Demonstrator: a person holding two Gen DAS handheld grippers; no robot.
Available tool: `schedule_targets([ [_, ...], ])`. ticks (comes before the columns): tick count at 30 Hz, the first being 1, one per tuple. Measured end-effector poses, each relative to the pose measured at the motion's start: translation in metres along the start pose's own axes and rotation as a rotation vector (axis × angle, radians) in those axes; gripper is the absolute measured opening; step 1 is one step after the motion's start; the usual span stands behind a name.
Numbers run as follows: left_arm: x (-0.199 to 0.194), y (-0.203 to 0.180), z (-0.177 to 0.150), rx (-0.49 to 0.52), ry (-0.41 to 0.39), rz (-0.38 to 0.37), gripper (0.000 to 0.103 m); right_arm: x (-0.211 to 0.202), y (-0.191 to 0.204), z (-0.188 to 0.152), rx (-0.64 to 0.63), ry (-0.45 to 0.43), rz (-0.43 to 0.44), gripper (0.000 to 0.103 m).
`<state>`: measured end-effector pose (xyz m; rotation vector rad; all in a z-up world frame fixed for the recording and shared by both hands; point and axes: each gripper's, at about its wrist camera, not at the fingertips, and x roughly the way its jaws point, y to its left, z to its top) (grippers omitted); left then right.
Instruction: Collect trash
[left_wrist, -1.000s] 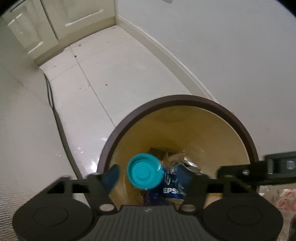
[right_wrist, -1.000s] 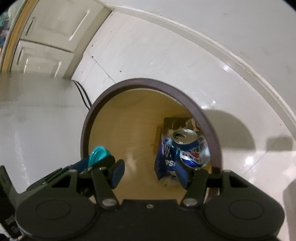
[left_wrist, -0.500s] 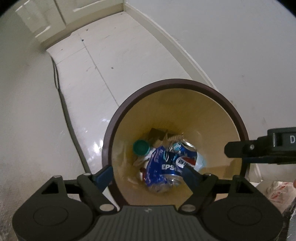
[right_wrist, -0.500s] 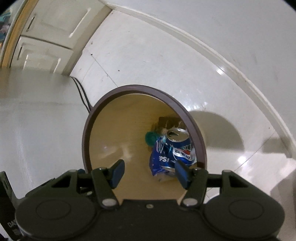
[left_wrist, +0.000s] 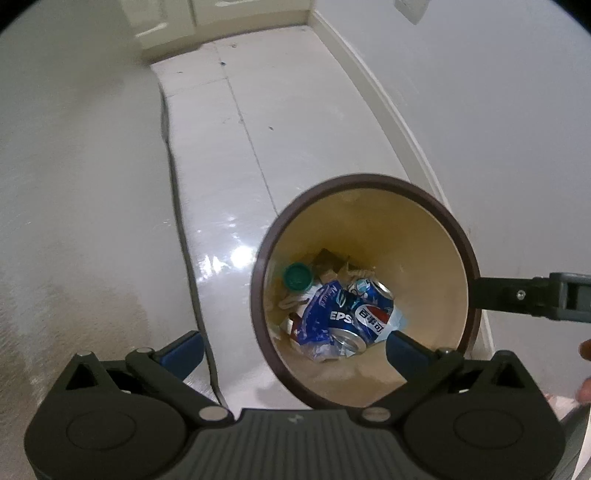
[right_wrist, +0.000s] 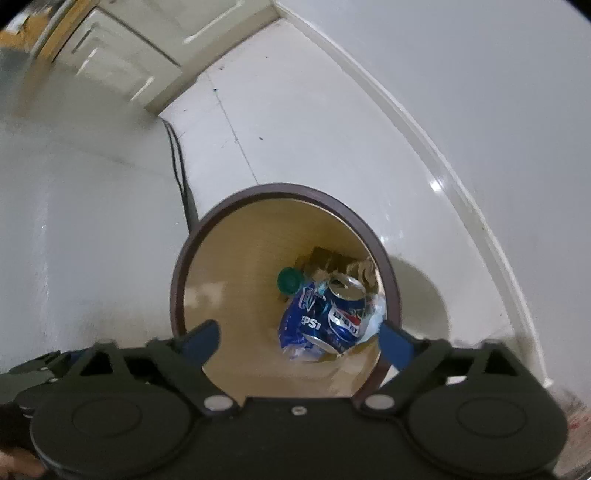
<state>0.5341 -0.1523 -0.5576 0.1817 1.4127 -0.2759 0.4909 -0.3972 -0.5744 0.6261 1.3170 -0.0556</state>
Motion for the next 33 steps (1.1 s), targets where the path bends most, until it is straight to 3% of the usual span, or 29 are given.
schedule_targets([
  [7,-0.040,0.009,-0.004,-0.072,-0.020,0.007,0.103,-0.034,0.026,0.004,-0.078,-0.039,-0.041,0.103],
  [13,-0.098,0.008,-0.006,-0.093,-0.020,0.049,0.103,-0.081,0.053,-0.001,-0.162,-0.042,-0.083,0.103],
  [19,-0.174,0.001,-0.008,-0.108,-0.075,0.062,0.103,-0.145,0.080,-0.008,-0.219,-0.048,-0.102,0.103],
  [33,-0.341,-0.016,-0.025,-0.141,-0.246,0.069,0.103,-0.311,0.140,-0.013,-0.286,-0.154,-0.107,0.103],
])
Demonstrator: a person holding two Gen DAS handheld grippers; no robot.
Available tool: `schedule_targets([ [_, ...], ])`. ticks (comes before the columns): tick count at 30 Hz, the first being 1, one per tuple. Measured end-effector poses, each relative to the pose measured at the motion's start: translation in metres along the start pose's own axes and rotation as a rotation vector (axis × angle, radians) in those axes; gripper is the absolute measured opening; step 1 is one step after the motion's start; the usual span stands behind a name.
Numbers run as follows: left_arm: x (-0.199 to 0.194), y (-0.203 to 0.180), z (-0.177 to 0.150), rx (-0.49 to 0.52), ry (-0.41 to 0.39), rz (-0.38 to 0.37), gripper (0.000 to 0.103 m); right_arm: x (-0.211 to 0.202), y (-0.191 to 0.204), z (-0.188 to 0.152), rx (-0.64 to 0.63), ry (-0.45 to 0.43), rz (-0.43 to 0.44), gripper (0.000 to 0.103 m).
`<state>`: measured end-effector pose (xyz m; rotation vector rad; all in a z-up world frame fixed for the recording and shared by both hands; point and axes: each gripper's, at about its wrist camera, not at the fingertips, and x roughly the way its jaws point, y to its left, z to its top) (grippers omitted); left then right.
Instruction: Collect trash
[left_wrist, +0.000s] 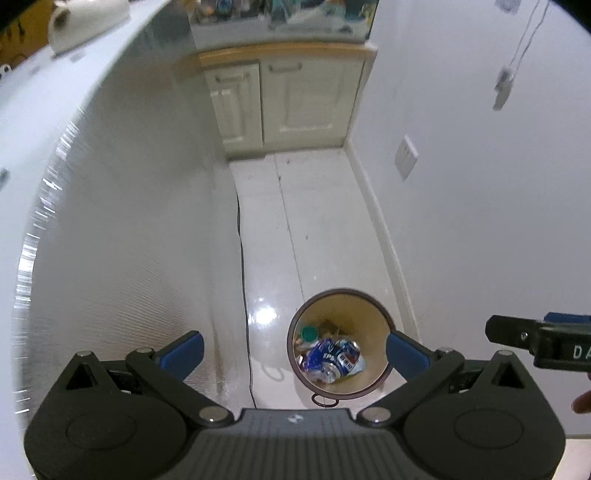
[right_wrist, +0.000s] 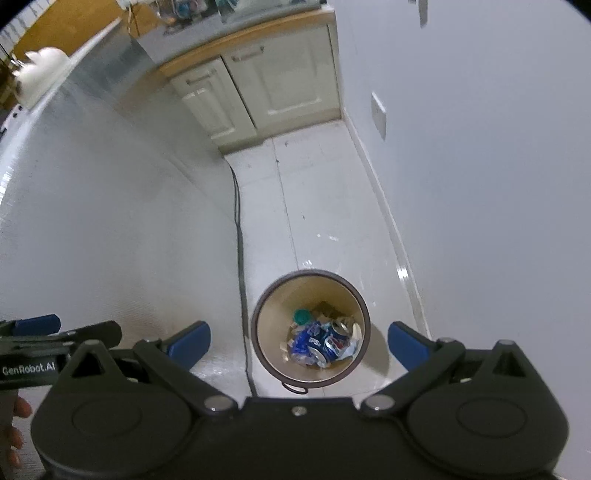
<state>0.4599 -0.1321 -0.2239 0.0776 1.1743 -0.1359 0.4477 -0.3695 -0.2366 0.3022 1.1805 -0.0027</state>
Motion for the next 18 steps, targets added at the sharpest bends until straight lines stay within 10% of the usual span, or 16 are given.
schedule_targets([
  [18,-0.200,0.050,-0.027,-0.091,-0.239,-0.007,0.103,-0.181,0.070,-0.010,-0.140,-0.181,0.003,0.103],
])
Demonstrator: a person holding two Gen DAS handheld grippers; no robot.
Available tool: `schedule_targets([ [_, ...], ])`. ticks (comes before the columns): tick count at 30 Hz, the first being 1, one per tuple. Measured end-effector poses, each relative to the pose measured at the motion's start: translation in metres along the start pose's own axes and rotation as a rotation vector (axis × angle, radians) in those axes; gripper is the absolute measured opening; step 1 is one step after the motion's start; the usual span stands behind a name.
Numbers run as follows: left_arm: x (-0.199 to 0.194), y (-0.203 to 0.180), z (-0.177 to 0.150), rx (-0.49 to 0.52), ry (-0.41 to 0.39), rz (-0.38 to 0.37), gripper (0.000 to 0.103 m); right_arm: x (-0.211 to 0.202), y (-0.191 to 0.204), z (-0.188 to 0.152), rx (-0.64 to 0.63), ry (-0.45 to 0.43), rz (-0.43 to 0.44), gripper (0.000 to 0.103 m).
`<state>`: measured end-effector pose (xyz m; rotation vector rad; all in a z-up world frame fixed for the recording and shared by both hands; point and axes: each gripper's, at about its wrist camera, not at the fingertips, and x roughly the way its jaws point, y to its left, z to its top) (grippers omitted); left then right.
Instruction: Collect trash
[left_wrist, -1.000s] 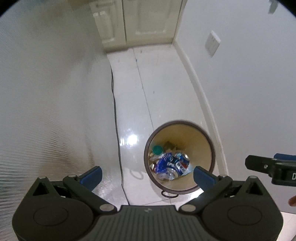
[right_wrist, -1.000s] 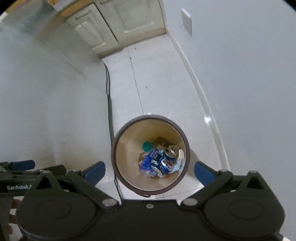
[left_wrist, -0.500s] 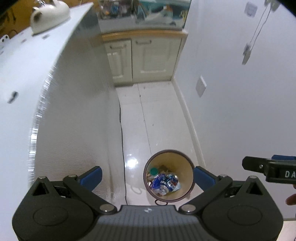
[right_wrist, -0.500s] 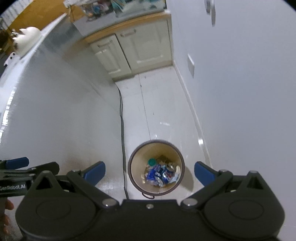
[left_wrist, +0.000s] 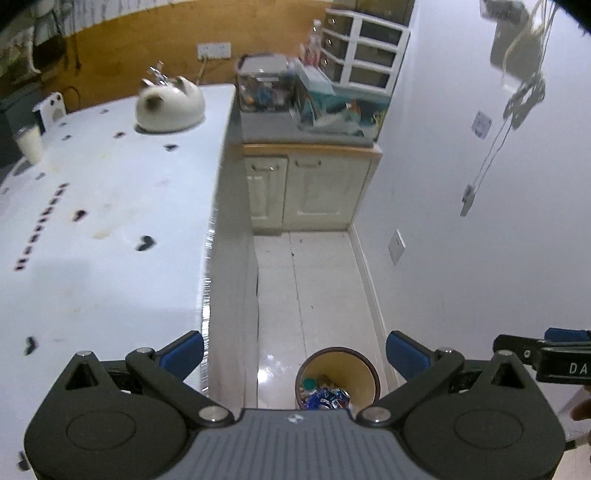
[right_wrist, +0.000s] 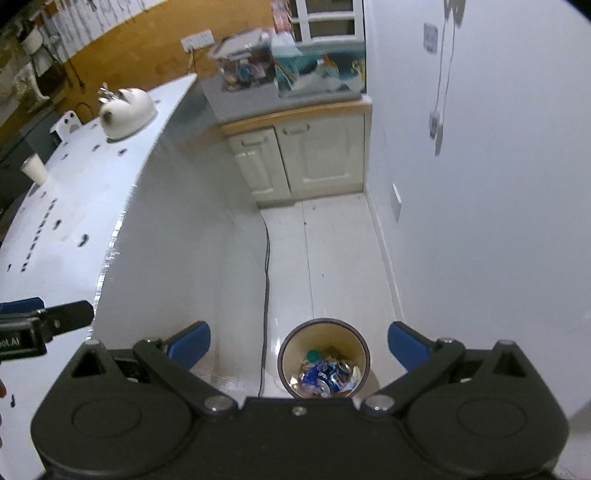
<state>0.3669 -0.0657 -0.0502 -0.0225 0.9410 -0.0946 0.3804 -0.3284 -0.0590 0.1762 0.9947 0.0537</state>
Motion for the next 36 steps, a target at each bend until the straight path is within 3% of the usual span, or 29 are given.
schedule_targets([
  [6,-0.057,0.020,-0.024,-0.008,-0.056,-0.005,0.103,-0.050,0.026,-0.017,-0.031,-0.052,-0.015,0.103],
  [17,-0.140,0.054,-0.082,-0.007,-0.102,0.006,0.103,-0.128,0.070,-0.078,-0.042,-0.103,-0.041,0.103],
  [25,-0.179,0.069,-0.120,-0.007,-0.119,-0.003,0.103,-0.167,0.091,-0.129,-0.034,-0.117,-0.062,0.103],
  [36,-0.210,0.061,-0.156,0.017,-0.118,0.014,0.103,-0.211,0.100,-0.179,-0.050,-0.162,-0.084,0.103],
])
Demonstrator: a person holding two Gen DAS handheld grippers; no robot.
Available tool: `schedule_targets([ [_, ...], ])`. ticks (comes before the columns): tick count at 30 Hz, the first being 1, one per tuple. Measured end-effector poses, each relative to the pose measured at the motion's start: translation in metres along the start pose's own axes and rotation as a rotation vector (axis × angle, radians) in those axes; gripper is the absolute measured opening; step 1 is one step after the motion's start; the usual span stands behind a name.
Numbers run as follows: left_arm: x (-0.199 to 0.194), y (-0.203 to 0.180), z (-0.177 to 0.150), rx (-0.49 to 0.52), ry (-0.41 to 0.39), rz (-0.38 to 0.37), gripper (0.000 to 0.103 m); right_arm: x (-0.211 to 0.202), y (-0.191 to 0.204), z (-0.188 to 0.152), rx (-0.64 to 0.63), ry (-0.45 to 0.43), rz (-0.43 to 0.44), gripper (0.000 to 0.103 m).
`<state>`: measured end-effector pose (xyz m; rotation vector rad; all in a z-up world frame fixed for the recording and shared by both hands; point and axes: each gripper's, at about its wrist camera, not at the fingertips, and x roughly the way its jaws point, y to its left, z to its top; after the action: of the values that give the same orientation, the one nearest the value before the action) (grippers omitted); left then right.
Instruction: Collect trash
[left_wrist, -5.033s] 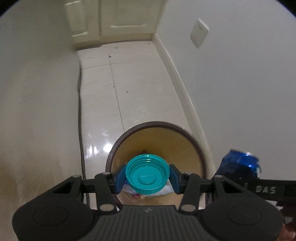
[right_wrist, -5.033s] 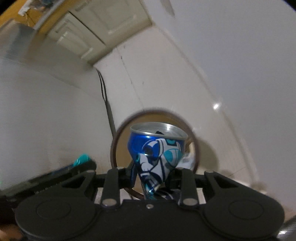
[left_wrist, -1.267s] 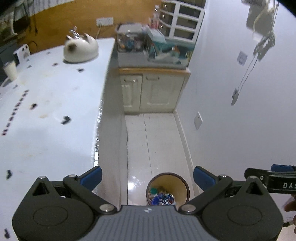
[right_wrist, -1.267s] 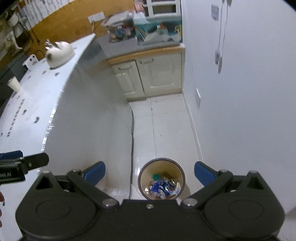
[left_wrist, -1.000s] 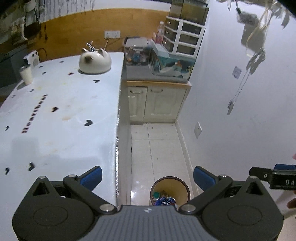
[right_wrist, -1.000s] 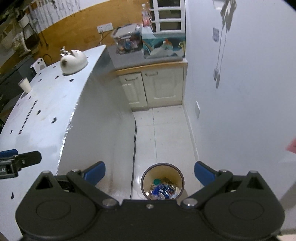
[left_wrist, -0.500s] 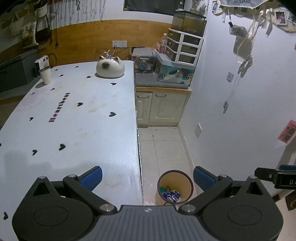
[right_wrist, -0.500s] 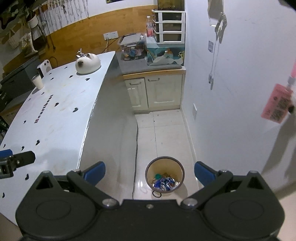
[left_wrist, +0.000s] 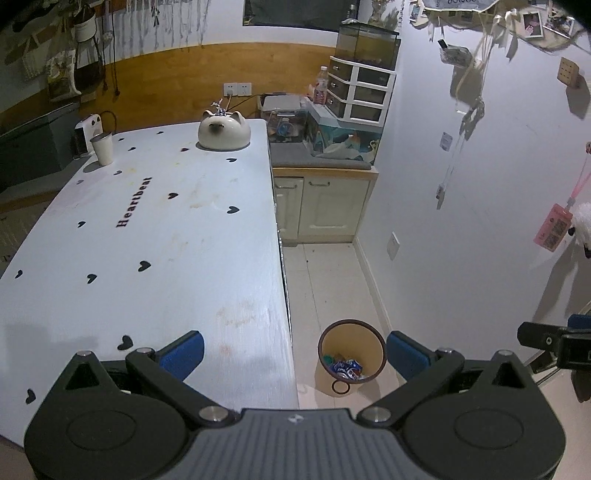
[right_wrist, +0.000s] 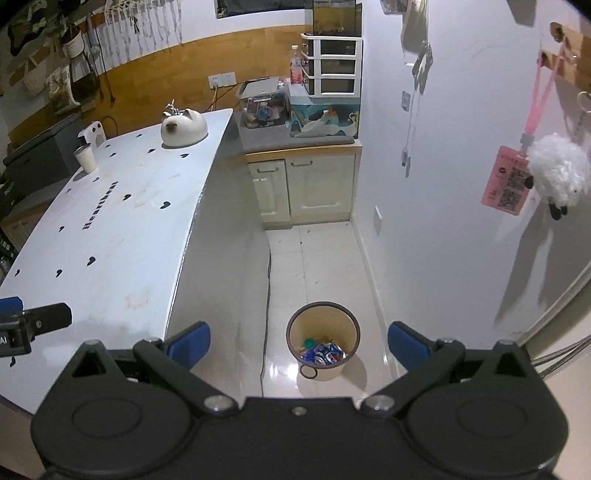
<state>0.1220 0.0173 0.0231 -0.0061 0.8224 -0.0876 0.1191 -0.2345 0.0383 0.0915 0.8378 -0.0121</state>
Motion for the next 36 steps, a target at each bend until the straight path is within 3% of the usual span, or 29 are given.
schedule_targets([
  [16,-0.033,-0.008,-0.020,-0.050,-0.051,0.045,0.103,-0.038,-0.008,-0.014,-0.040,-0.099,0.028,0.103],
  [36,-0.050,-0.004,-0.030,-0.047,-0.086,0.065,0.103,-0.050,-0.003,-0.028,-0.042,-0.127,0.051,0.103],
])
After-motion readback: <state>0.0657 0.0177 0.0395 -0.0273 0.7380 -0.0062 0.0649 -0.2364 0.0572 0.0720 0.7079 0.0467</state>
